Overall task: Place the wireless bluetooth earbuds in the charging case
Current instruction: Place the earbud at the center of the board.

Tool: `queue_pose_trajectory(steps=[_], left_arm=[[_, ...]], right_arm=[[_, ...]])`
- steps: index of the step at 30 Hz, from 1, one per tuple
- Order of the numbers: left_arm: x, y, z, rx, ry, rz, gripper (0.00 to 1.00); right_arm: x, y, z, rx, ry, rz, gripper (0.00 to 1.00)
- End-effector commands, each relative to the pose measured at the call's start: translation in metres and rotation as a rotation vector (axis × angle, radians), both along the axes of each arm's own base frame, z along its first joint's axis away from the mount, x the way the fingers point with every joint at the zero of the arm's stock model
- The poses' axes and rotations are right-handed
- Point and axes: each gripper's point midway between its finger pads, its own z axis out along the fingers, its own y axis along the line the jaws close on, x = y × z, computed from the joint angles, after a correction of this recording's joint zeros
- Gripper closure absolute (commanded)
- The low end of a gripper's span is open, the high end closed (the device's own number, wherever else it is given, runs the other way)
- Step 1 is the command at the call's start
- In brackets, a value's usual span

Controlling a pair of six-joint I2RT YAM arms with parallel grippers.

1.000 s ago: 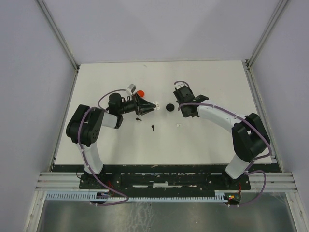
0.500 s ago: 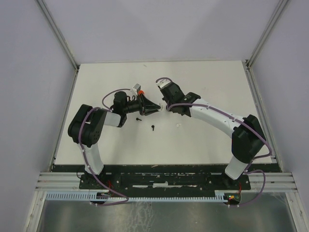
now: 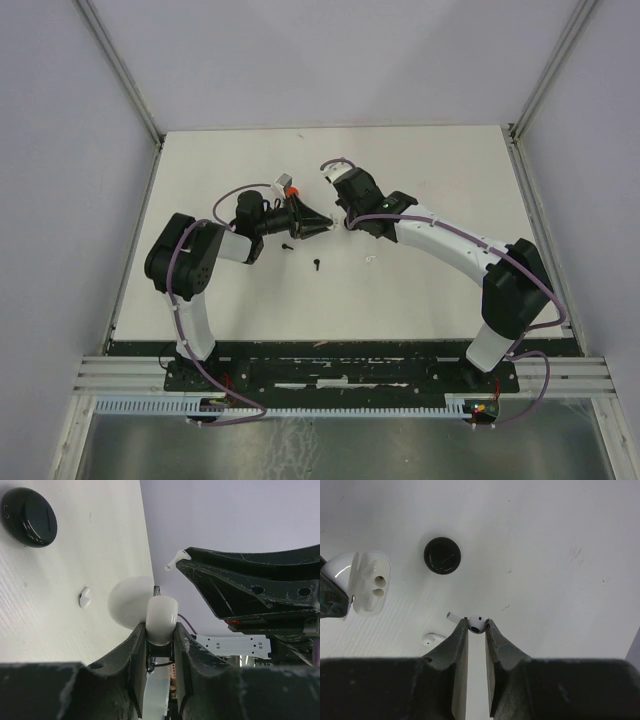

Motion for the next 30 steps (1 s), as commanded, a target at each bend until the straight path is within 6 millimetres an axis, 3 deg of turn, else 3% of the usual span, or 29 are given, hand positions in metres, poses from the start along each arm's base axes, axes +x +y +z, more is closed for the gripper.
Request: queue_pose_trajectory(steps=[1,7,14,20,30], left_arm=[[-0.001,0.0,0.024,-0.046,-0.064,-0.01,0.81],[0.004,0.018,0.027,-0.067,-0.06,0.044,0.81],[0.001,0.03,0.036,-0.134,-0.062,0.056,0.82],[-0.001,0.032,0.04,-0.131,-0.076,0.057,0.83],[0.0,0.046,0.039,-0.118,-0.078,0.089,0.83]], right_arm=[[-0.003,-0.001,-0.001,-0.002,-0.003,0.01,0.92],[-0.015,0.009,-0.033,0.09,0.111,0.101,0.92],[-0.009,0.0,-0.055,0.139,0.192,0.102,0.95],[-0.022,0.03,-0.072,0.21,0.305,0.294,0.96],[-0.009,0.047,-0.096,0.178,0.341,0.402,0.98]])
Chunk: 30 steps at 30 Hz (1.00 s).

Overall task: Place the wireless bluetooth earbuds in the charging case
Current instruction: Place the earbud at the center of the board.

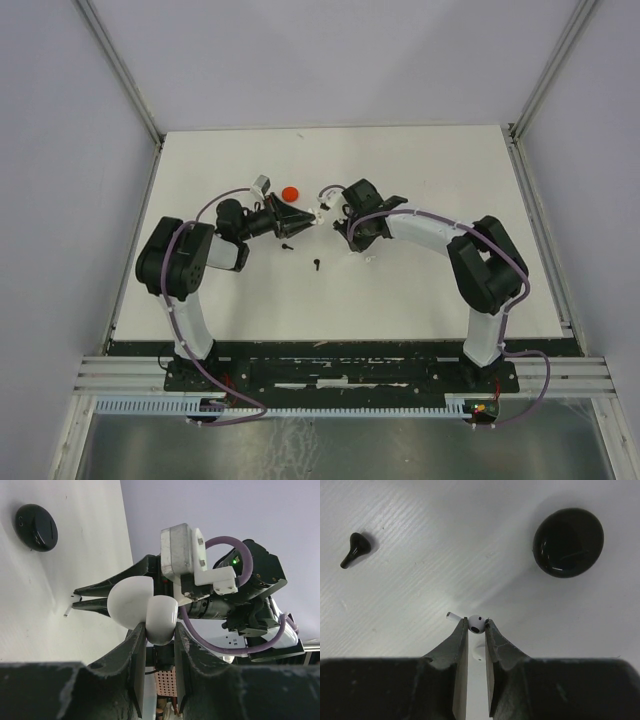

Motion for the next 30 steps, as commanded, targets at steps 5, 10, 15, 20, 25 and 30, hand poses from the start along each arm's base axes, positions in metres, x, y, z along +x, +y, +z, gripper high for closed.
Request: queue_pose_trajectory(steps=[5,10,15,20,25,30], left_arm=[[-0.005,0.011,0.023,-0.017,-0.081,0.006,0.83],[-0.004,0.014,0.021,-0.016,-0.078,0.013,0.83],[-0.003,0.015,0.02,-0.015,-0.075,0.014,0.83],[-0.003,0.016,0.02,-0.016,-0.072,0.016,0.83],[-0.002,0.017,0.021,-0.018,-0.076,0.02,0.83],[-0.001,0.019,0.021,-0.018,-0.077,0.023,0.83]], right_arm=[[0.024,0.026,0.013,0.074,-0.033,0.113,0.92],[0.028,0.022,0.005,0.082,0.001,0.108,0.76],[0.032,0.022,0.001,0.094,0.021,0.106,0.69],[0.033,0.023,0.0,0.101,0.04,0.106,0.61],[0.038,0.03,0.024,0.198,0.008,0.005,0.46],[0.053,0.017,0.05,0.226,-0.036,-0.273,0.42]])
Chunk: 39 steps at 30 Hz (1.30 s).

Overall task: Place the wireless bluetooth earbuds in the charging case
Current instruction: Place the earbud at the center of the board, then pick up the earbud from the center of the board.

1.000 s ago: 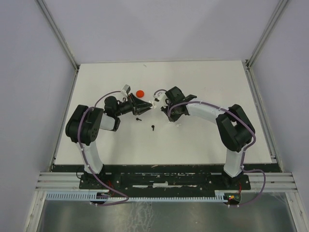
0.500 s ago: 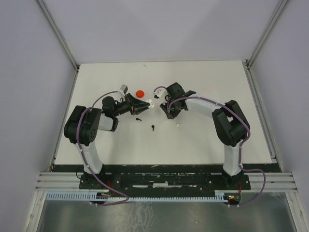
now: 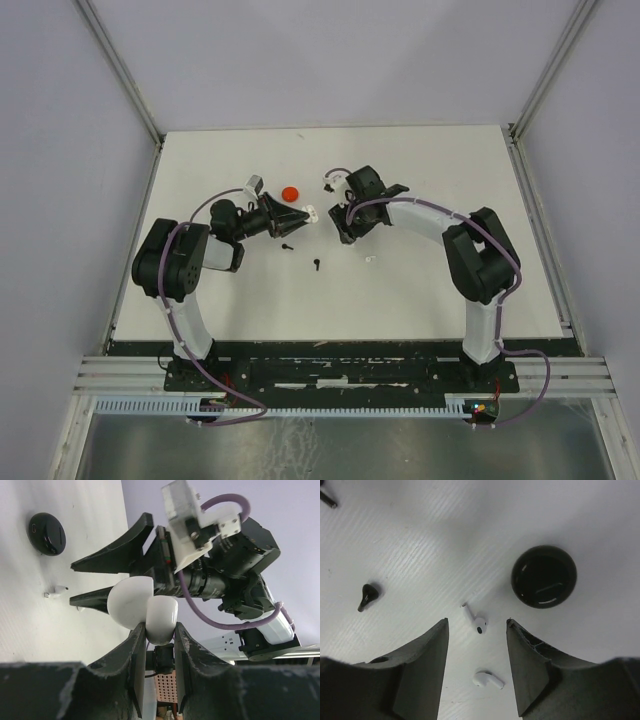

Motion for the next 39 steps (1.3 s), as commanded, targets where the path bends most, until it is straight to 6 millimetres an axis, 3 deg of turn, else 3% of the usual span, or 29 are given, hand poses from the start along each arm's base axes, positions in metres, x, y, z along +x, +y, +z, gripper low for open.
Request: queue_pose_trajectory(steps=[1,4,7,12,17,22,27,39], left_arm=[[-0.005,0.002,0.019,-0.016,-0.078,-0.016,0.83],[-0.005,0.002,0.02,-0.019,-0.08,-0.015,0.83],[-0.006,0.002,0.021,-0.022,-0.083,-0.013,0.83],[-0.007,0.004,0.02,-0.024,-0.08,-0.009,0.83],[-0.01,0.004,0.024,-0.031,-0.088,-0.012,0.83],[-0.01,0.004,0.025,-0.032,-0.091,-0.012,0.83],[-0.01,0.004,0.023,-0.031,-0.088,-0.013,0.83],[-0.01,0.005,0.024,-0.032,-0.089,-0.012,0.83]], right_arm=[[0.026,-0.005,0.056,0.082,-0.085,-0.309,0.42],[0.023,-0.019,0.058,0.013,-0.087,-0.526,0.42],[0.014,-0.022,0.055,-0.086,-0.111,-0.633,0.4],[0.01,-0.007,0.043,-0.15,-0.144,-0.649,0.37],[0.014,-0.01,0.032,-0.198,-0.164,-0.695,0.35],[0.015,-0.014,0.022,-0.212,-0.171,-0.731,0.23],[0.019,-0.01,0.014,-0.202,-0.158,-0.737,0.19],[0.028,-0.019,-0.002,-0.208,-0.116,-0.767,0.18]])
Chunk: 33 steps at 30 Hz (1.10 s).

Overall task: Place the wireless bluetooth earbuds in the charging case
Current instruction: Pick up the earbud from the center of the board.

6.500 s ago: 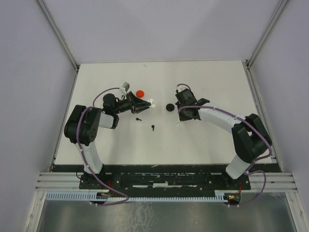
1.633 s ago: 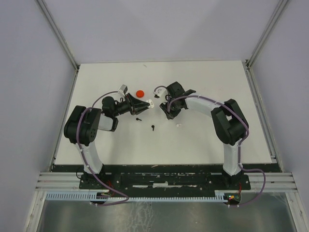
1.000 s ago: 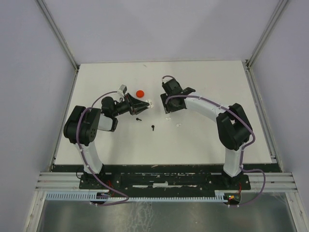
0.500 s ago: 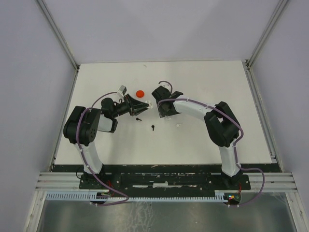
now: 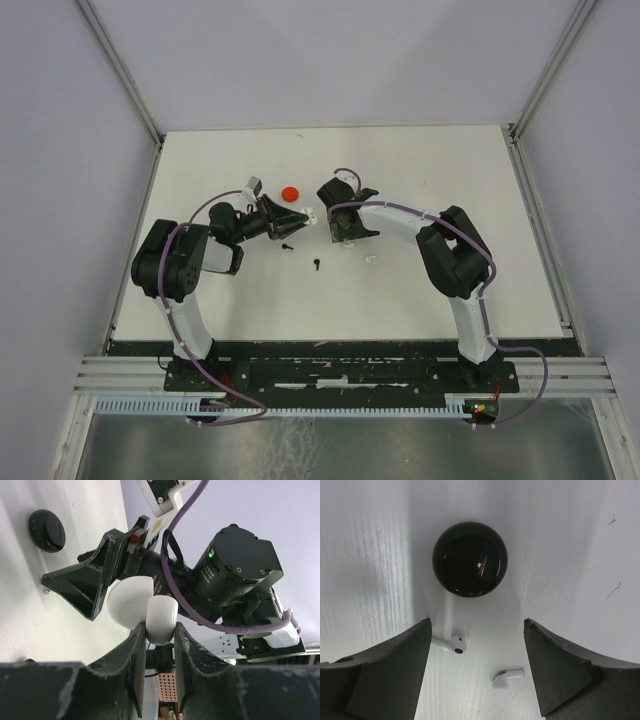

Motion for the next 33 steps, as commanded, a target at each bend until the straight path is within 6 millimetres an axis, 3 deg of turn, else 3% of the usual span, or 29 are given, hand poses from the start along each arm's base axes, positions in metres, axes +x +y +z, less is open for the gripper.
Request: queue_pose_trajectory(steps=[1,12,33], left_arm=[[-0.005,0.002,0.024,-0.028,-0.075,-0.015,0.83],[-0.003,0.002,0.022,-0.028,-0.068,-0.011,0.83],[-0.004,0.002,0.022,-0.026,-0.069,-0.008,0.83]], right_arm=[[0.016,0.003,0.01,0.037,-0.04,-0.025,0.18],[-0.004,-0.008,0.001,0.025,0.011,0.001,0.18],[-0.027,-0.018,0.01,0.016,0.037,0.063,0.19]])
